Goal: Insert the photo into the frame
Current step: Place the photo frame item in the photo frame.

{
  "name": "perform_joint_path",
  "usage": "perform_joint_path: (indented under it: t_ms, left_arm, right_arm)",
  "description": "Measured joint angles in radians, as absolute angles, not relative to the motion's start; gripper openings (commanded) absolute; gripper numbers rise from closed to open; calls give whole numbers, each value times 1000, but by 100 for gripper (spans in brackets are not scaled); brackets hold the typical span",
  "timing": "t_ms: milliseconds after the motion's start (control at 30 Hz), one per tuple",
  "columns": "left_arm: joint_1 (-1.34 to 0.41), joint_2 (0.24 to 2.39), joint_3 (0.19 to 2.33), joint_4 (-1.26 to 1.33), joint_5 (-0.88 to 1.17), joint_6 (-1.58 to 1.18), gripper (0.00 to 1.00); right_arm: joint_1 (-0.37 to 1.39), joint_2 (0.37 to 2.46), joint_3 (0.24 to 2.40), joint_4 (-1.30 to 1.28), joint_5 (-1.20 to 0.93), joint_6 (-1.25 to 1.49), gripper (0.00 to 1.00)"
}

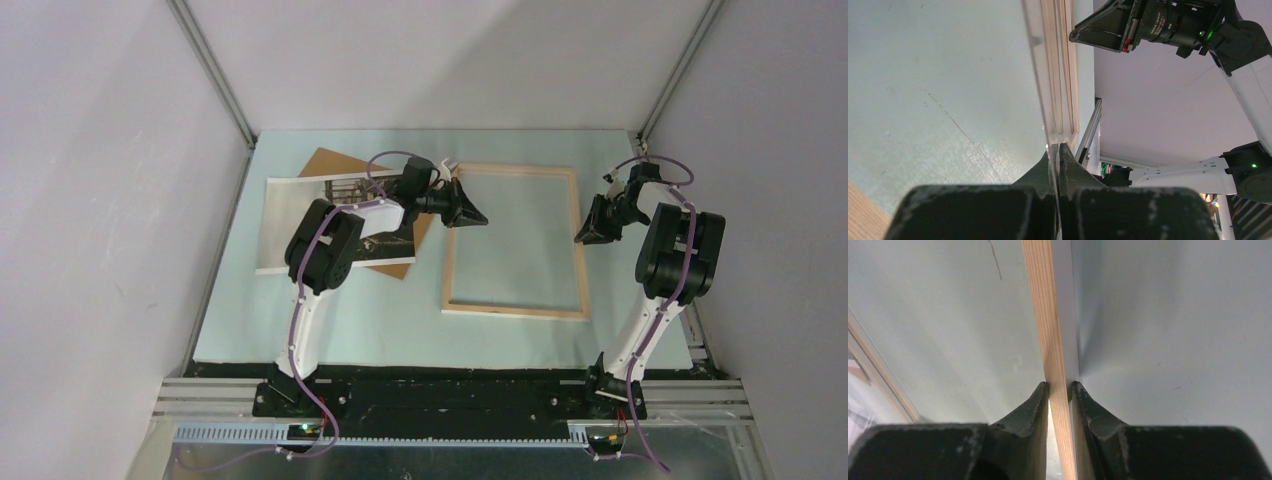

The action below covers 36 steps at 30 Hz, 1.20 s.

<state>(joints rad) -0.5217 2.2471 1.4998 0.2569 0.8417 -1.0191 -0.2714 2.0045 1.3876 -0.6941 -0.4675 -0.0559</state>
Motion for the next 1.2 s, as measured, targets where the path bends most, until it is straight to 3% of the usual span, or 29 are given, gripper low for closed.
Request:
perform_joint_path:
  t_ms: [1200]
  left_arm:
    - [-527,2255,1585,125,841,-881,0]
  right_arm:
    - [-265,2004,1388,-694,-460,-55,4]
